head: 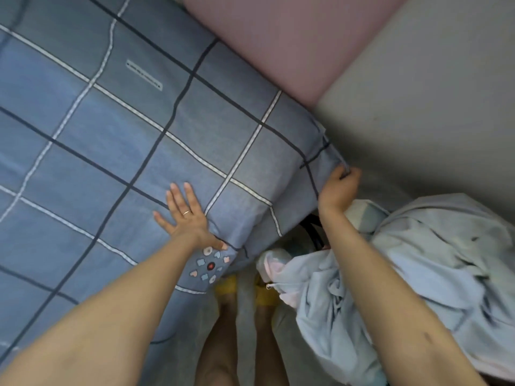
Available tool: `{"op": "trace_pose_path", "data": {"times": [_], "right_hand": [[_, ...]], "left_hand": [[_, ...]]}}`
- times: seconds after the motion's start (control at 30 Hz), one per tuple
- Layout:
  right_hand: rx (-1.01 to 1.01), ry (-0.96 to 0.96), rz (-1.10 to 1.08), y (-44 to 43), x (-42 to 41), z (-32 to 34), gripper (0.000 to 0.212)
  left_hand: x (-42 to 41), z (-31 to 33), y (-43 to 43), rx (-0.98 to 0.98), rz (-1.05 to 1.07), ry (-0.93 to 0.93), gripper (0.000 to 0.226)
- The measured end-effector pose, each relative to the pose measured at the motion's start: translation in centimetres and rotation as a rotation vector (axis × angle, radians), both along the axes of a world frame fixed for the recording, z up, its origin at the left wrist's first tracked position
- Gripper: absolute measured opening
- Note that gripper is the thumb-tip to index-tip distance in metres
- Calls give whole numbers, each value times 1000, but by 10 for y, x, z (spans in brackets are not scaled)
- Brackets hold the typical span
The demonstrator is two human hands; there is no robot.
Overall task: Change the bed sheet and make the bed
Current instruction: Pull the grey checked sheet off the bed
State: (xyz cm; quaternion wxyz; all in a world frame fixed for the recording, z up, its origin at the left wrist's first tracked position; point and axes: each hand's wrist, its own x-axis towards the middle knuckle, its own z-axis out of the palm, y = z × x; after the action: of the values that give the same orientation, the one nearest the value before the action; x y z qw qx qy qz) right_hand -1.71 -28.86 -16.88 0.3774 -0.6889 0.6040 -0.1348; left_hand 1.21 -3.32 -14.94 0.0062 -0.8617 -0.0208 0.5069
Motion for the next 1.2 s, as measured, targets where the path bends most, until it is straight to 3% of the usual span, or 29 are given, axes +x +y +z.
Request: {"op": "trace_pose_path", "data": {"times": [0.13,0.23,0.3,0.33,0.4,0.5,0.6,0.67,0.8,0.97,1.07,1.13,1.2], "right_hand": [[-65,-131,113,13,-11,89,17],[63,-316,218,38,-4,152,6],[168,-374,441,73,-3,194,9],[219,-385,594,95,-7,216,9],[339,-377,904,144,-21,254,5],[489,-288,1182,210,-48,284,9],[593,-248,1294,246,-79,312,12],[628,-202,1414,251,-95,329,9],[671,-115,1586,253,-103,368,19],[978,14,1367,276,-68,425,46],[1084,41,1402,316,-47,446,75],[1207,76,1425,357,-36,460,102],[1282,48,1401,407,-35,482,99]], "left_hand": [[2,27,2,-16,-1,46,159],[4,55,11,-122,60,52,125],[7,87,12,-402,401,21,70],[7,111,12,-540,641,-25,53],[8,169,15,-761,1012,-84,57],[10,244,27,-1038,1268,-19,53],[-4,298,57,-851,1142,-250,18],[-24,316,86,-732,1112,-471,19],[-82,369,139,-699,1106,-720,41],[-147,444,191,-637,840,-868,27],[-182,491,217,-636,668,-911,18],[-202,520,228,-643,563,-894,20],[-224,543,247,-635,484,-877,32]]}}
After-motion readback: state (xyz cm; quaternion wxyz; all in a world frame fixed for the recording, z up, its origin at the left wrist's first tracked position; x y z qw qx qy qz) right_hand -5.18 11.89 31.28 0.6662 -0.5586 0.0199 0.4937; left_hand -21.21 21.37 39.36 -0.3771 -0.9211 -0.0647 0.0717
